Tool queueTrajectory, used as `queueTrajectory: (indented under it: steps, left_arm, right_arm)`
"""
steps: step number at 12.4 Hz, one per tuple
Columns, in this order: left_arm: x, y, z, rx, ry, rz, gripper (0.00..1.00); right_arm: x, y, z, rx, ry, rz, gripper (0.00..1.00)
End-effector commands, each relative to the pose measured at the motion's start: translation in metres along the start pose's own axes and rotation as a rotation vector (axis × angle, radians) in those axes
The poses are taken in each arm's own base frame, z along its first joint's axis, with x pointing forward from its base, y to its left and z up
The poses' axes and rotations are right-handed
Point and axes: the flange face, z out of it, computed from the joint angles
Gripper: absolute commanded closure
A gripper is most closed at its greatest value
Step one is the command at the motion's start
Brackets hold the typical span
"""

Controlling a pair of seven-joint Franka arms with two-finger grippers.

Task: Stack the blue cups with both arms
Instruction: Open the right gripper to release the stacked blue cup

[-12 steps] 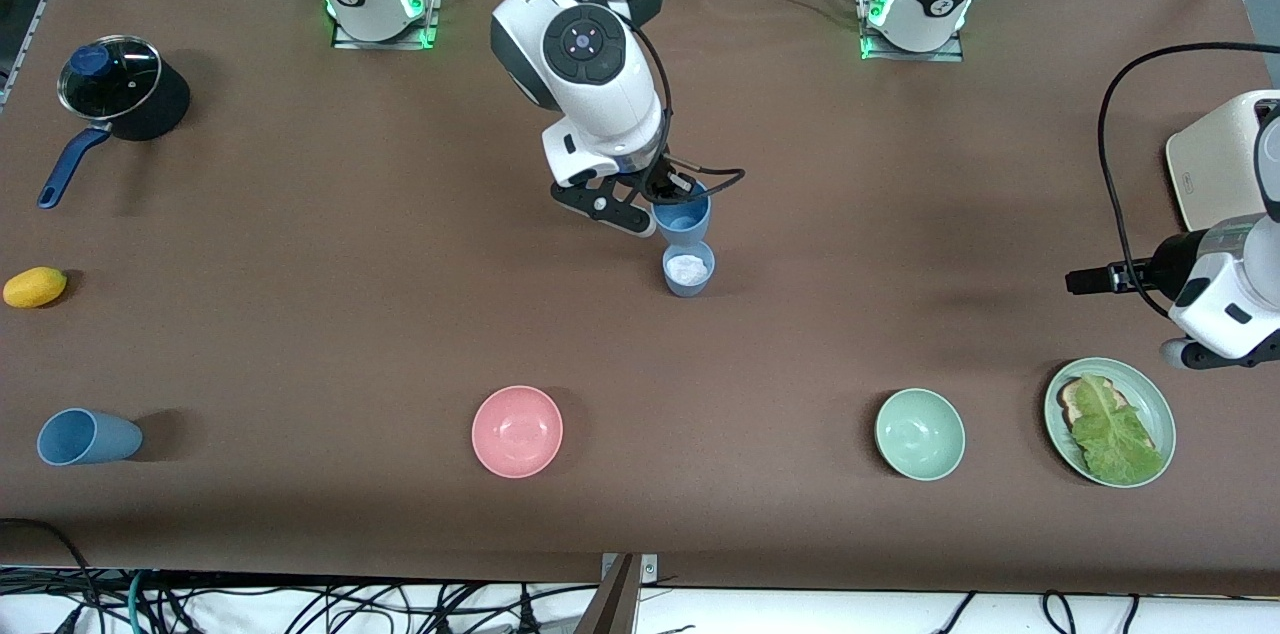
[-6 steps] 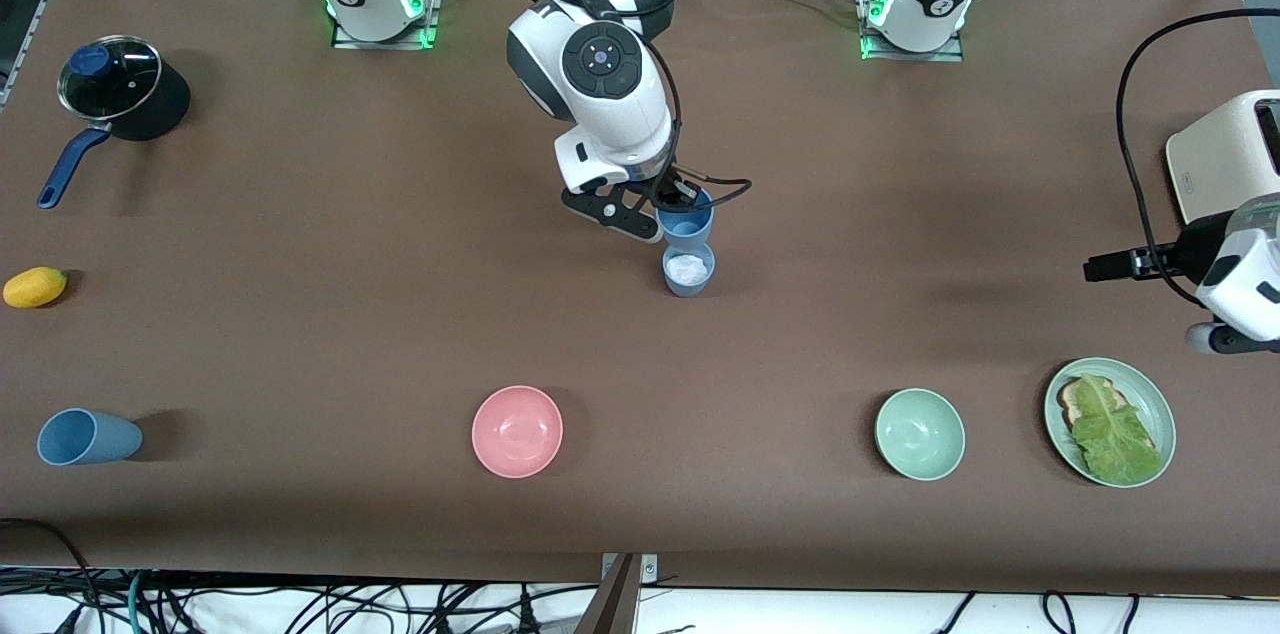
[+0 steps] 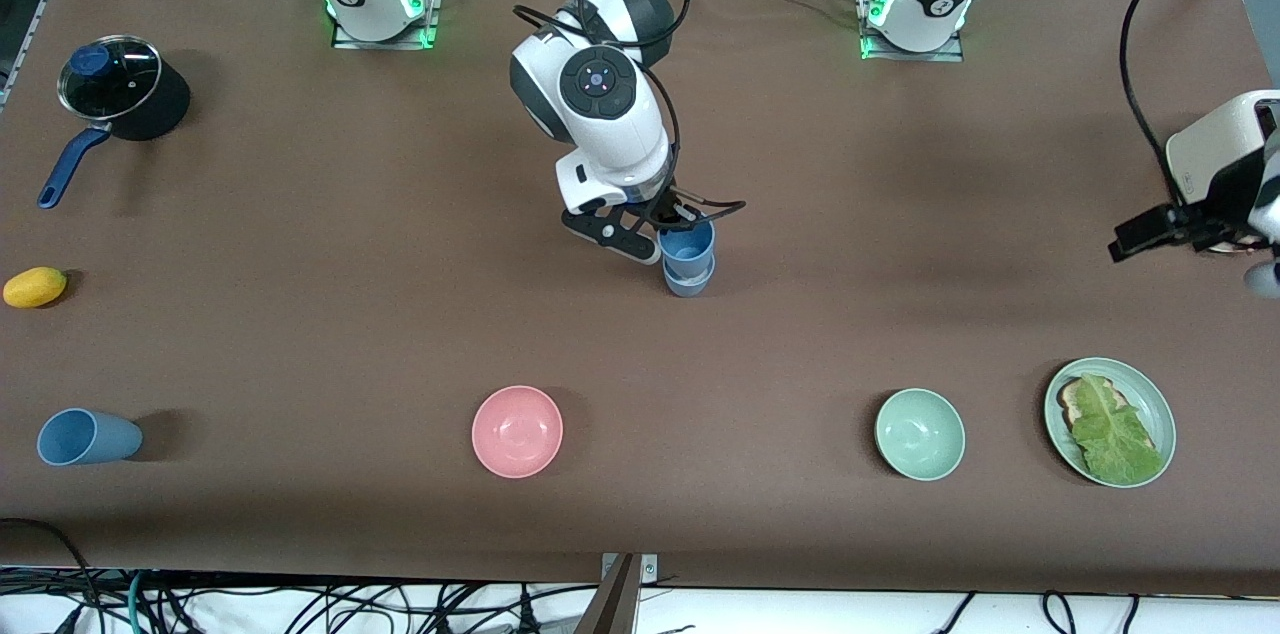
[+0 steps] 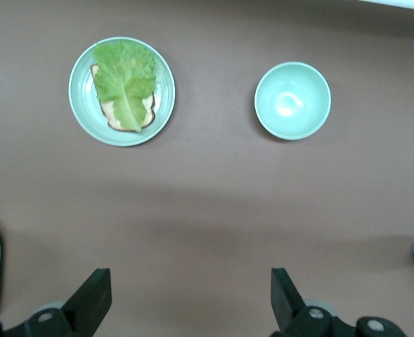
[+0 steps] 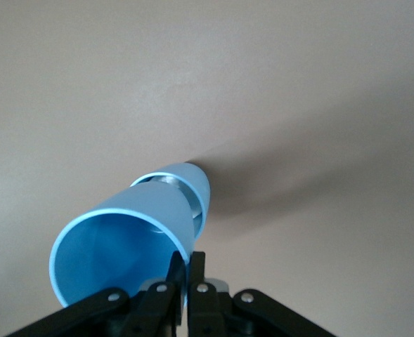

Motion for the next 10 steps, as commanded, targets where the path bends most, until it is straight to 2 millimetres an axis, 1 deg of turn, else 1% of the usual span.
queueTrajectory:
  steps: [1,2,3,4,5,6,7,8,9,10]
  left_arm:
    - [-0.019,0.007,-0.003,-0.031,-0.02,0.051,0.0]
    - [-0.033,0.025,-0.022,-0.016,-0.007,0.088,0.0]
    - [-0.038,0.037,-0.022,0.032,-0.031,0.122,0.0]
    - [-0.036,0.039,-0.016,0.063,-0.04,0.132,0.0]
    - [-0.033,0.042,-0.008,0.066,-0.052,0.13,0.0]
    - [-0.03,0.035,-0.006,0.058,-0.052,0.128,0.0]
    - [-0.029,0.035,-0.004,0.057,-0.055,0.126,0.0]
    - [-0.024,0.036,0.004,0.061,-0.067,0.128,0.0]
    - [-0.022,0.037,0.006,0.058,-0.065,0.121,0.0]
    - [-0.02,0.039,0.006,0.036,-0.058,0.117,0.0]
  right_arm:
    - [0.003,-0.006,-0.006,0.007,0.02,-0.014,1.0]
    - [0.003,-0.006,-0.006,0.005,0.02,-0.013,1.0]
    - [0.003,-0.006,-0.007,0.005,0.019,-0.013,1.0]
    - [0.002,-0.006,-0.008,0.004,0.019,-0.012,0.58]
    - [0.002,-0.006,-0.011,0.002,0.021,-0.012,0.18]
    - [0.005,-0.003,-0.013,-0.012,0.032,-0.015,0.0]
    - [0.01,0.001,-0.022,-0.034,0.04,-0.019,0.0]
    - [0.023,0.01,-0.031,-0.061,0.05,-0.03,0.0]
    - [0.041,0.023,-0.043,-0.092,0.037,-0.08,0.0]
    - [0.073,0.043,-0.061,-0.115,0.018,-0.13,0.0]
